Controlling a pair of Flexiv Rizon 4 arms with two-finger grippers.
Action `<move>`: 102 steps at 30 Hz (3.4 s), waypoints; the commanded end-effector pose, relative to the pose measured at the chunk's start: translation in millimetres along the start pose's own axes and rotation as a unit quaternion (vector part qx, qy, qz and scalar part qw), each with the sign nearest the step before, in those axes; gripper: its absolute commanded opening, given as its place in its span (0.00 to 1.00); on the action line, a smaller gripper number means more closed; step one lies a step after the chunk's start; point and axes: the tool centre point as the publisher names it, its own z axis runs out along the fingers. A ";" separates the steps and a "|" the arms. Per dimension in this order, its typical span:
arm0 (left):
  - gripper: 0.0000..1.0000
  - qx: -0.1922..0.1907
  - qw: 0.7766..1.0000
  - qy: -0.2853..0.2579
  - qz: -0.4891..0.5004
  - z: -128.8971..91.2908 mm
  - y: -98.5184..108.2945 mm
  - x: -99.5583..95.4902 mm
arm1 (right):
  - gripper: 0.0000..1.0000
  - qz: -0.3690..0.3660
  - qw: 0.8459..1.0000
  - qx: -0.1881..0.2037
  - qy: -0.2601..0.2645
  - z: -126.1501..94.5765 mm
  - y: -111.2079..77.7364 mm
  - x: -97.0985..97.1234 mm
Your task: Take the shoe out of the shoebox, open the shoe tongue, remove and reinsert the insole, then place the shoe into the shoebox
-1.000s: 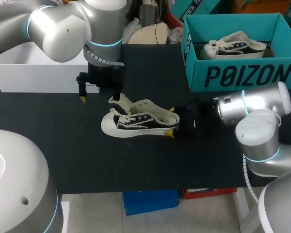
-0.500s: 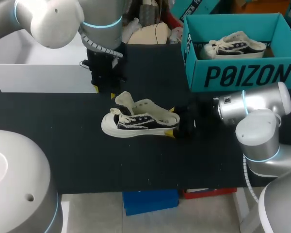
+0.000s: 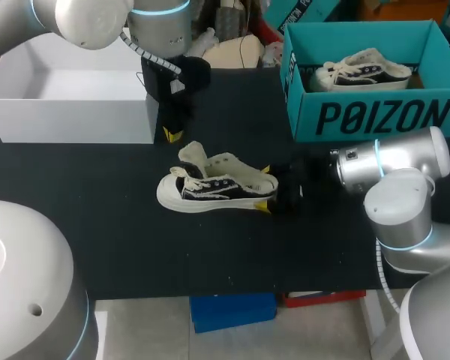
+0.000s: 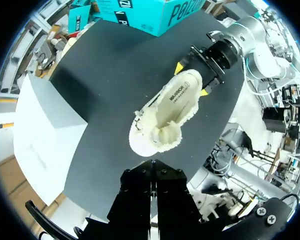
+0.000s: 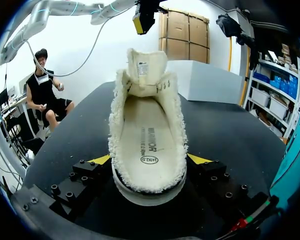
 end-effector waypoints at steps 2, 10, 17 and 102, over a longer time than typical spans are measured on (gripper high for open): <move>0.00 -0.045 0.942 0.133 0.304 1.1 -3.4 -6.8 | 0.00 0.001 1.000 0.001 0.000 -0.6 -0.2 -0.1; 0.00 0.044 0.879 0.173 0.442 0.0 -16.7 -3.3 | 0.00 0.001 1.000 0.001 0.000 -0.6 -0.2 -0.1; 0.00 0.069 0.872 0.110 0.472 -5.5 -25.9 2.0 | 0.00 0.001 1.000 0.001 0.000 -0.6 -0.2 -0.1; 0.00 0.041 0.893 0.141 0.425 60.4 -83.8 29.7 | 0.00 0.001 1.000 0.001 0.000 -0.6 -0.2 -0.1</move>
